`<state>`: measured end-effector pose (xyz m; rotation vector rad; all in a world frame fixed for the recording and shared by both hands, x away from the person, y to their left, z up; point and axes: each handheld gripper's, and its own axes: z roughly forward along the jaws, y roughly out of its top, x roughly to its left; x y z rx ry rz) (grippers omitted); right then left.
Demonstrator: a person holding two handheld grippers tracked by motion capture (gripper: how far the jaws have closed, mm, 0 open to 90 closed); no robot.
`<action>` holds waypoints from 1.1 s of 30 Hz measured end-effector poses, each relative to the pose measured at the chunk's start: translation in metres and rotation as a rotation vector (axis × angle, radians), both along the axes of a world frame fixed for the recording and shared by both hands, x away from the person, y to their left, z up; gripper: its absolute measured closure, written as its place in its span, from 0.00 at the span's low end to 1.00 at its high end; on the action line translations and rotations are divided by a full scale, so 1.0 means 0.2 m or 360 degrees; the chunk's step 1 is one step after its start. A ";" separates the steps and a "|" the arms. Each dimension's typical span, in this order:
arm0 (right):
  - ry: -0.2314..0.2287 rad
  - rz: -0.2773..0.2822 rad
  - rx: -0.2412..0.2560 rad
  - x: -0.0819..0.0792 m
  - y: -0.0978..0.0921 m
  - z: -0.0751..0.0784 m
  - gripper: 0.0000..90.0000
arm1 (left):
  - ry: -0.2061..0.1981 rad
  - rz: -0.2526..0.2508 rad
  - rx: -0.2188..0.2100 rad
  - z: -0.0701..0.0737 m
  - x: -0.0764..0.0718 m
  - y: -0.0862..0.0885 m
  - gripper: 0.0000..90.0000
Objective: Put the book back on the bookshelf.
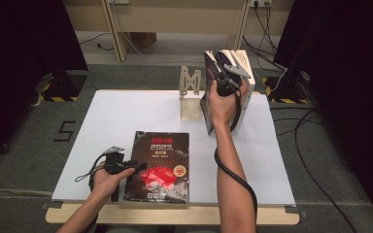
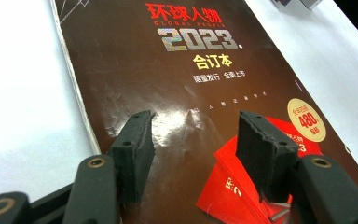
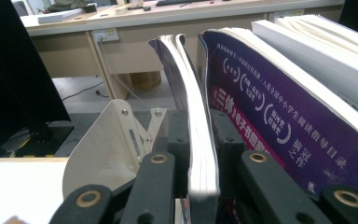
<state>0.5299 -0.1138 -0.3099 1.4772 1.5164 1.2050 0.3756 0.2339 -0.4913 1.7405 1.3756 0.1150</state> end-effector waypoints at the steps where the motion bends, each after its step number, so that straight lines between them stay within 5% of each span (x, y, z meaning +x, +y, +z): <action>1: 0.0002 0.0008 0.0011 0.00 0.00 0.00 0.87 | -0.0001 0.0000 0.0001 0.00 0.00 0.00 0.50; 22: 0.0107 0.0039 0.0017 0.01 -0.05 0.06 0.80 | 0.0000 -0.0001 0.0002 0.00 0.00 0.00 0.50; 33: 0.0253 0.0022 -0.0022 0.03 -0.07 0.10 0.93 | 0.0000 -0.0004 0.0000 0.00 0.00 0.00 0.50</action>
